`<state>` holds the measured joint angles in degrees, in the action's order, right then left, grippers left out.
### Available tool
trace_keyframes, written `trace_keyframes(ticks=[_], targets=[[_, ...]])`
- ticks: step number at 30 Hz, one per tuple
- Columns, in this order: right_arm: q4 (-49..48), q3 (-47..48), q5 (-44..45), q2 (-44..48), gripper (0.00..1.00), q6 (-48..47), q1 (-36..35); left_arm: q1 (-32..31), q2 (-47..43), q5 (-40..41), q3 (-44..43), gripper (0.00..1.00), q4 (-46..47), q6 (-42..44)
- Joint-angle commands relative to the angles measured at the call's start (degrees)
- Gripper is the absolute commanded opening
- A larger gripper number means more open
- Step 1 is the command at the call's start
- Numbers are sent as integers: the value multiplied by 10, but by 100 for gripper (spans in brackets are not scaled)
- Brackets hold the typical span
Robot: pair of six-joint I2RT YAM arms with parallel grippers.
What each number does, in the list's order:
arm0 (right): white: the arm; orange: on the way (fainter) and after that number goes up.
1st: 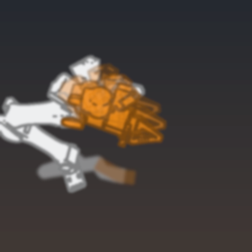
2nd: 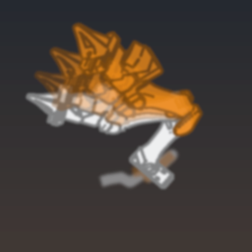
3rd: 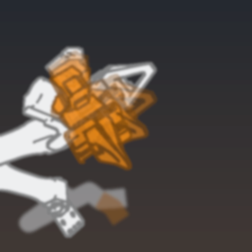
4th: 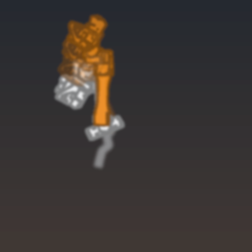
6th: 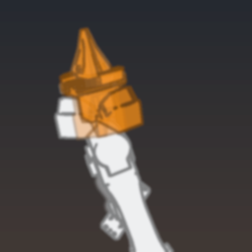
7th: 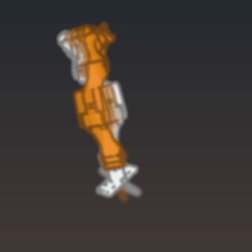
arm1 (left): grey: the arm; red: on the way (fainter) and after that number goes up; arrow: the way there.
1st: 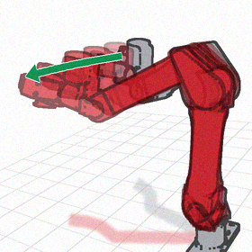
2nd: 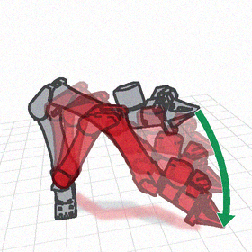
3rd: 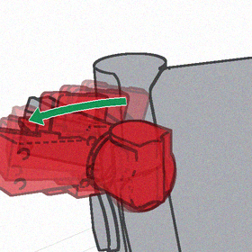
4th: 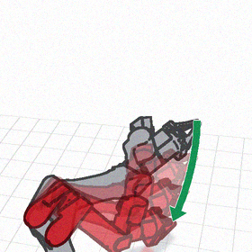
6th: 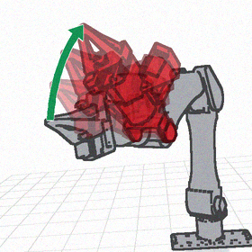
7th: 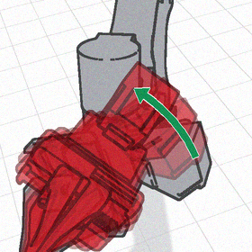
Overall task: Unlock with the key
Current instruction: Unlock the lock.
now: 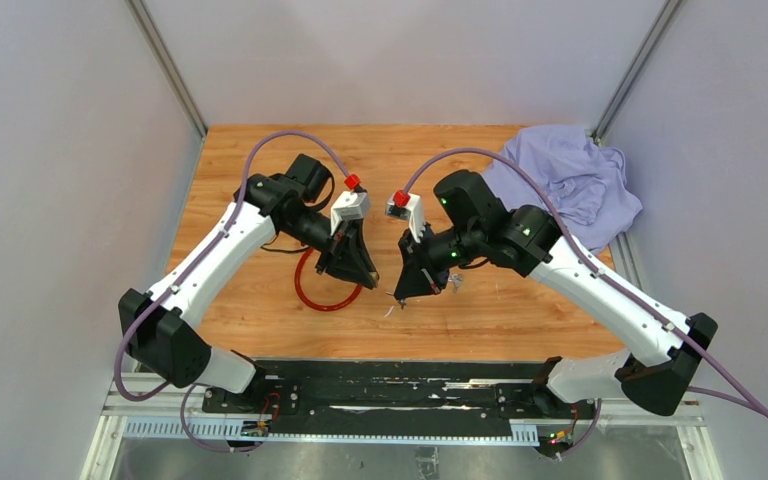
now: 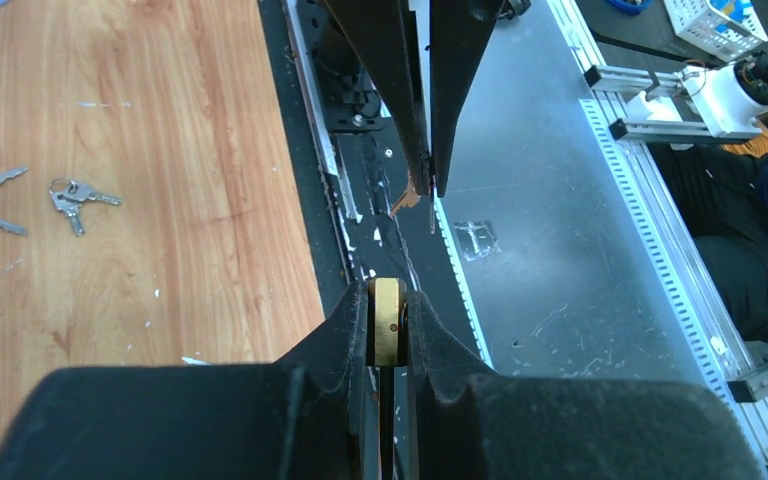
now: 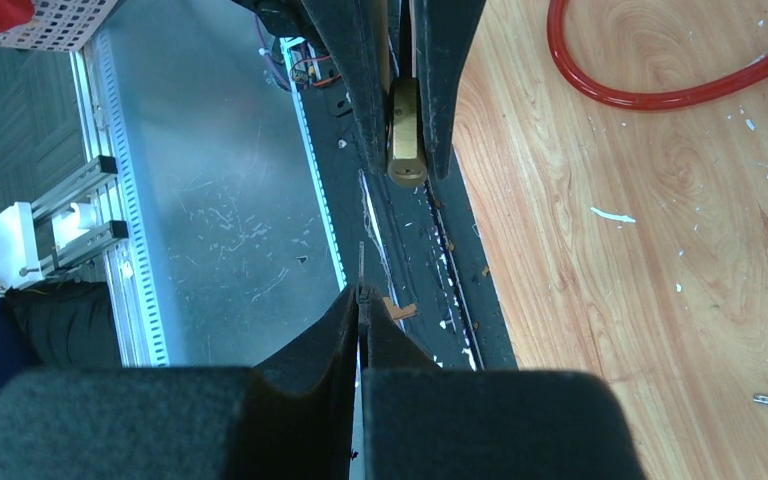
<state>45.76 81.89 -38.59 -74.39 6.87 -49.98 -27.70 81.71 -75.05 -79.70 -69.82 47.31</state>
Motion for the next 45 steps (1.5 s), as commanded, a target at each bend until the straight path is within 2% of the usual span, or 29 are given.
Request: trace_keyframes(ticks=[1,31,45], targets=[[22,22,-8,-1,1,-20,-14,-14,1,-5,-19,0,-3,-14],[14,44,33,-28,0,-29,-22,-25,-22,3,-7,0,-3,-8],[-3,51,14,-33,1,-18,-20,-25,-33,2,-3,0,-3,-5]])
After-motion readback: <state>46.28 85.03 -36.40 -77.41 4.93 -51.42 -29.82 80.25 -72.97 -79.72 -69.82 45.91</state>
